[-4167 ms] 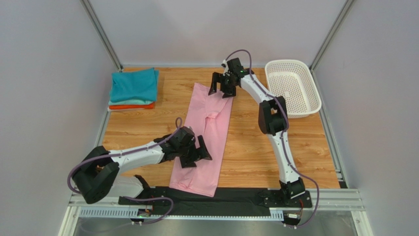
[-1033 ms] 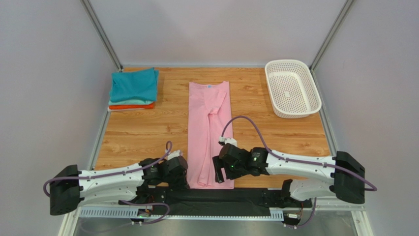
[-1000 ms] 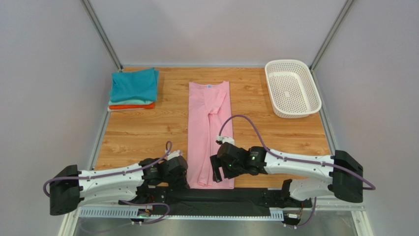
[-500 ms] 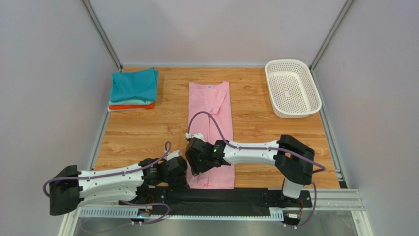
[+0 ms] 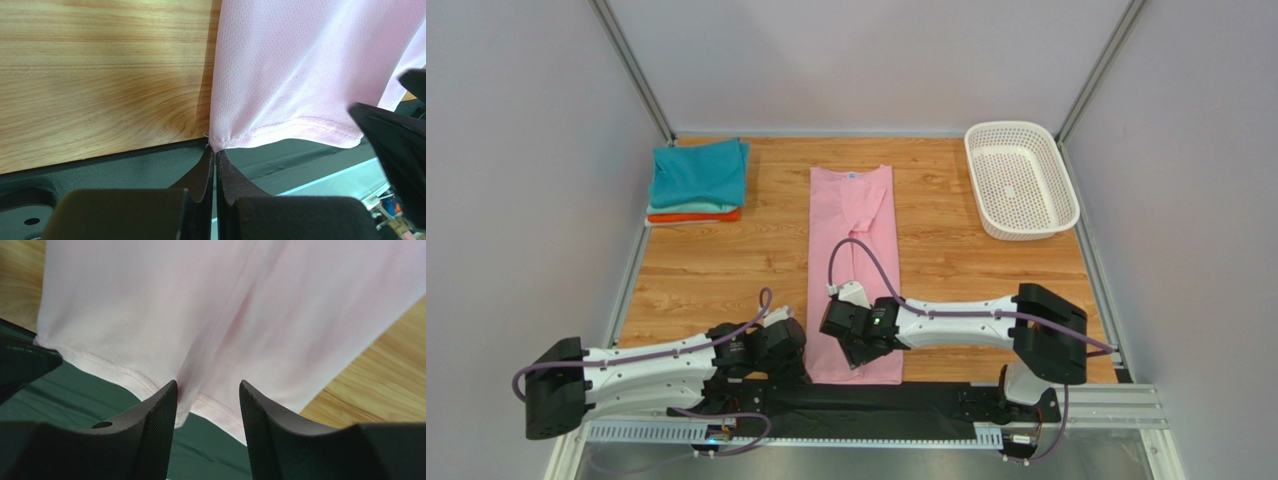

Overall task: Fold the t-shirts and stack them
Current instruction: Fold the tshirt

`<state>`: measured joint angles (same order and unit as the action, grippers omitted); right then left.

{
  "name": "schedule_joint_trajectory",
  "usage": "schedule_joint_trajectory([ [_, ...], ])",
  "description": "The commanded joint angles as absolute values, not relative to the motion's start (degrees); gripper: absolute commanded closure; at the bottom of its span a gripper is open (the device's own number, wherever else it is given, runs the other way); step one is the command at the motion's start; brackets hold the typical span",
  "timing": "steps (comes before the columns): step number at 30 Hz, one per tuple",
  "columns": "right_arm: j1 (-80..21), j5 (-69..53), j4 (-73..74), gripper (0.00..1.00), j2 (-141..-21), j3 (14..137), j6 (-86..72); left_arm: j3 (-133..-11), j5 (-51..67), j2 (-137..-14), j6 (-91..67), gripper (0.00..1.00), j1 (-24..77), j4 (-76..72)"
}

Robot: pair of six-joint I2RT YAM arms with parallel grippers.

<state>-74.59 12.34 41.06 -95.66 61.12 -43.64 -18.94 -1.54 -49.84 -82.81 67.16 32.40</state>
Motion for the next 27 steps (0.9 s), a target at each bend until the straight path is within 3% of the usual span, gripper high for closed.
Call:
schedule_joint_trajectory([
  [1,-75.0,15.5,44.0,0.49,-90.4,58.9,-46.6,-17.3,-4.2,-49.7,-83.4,1.0,67.2,36.3],
  [8,-75.0,14.1,43.9,0.47,-82.7,55.0,-48.1,-19.5,-2.6,-48.0,-80.1,1.0,67.2,36.5],
  [10,-74.9,14.5,43.9,0.42,-80.3,53.5,-48.9,-20.3,-2.1,-47.8,-79.6,0.81,67.2,37.0],
  [13,-74.0,15.4,43.9,0.4,-73.1,49.8,-51.7,-21.9,-1.1,-47.4,-79.0,0.64,67.3,40.1],
  [22,-71.9,14.5,39.8,0.3,-58.6,36.6,-57.4,-24.5,-5.1,-45.1,-79.0,0.4,67.2,43.0],
  [27,-71.1,9.6,29.9,0.29,-58.7,32.2,-57.4,-26.5,-8.4,-50.4,-78.0,0.39,67.2,40.6],
])
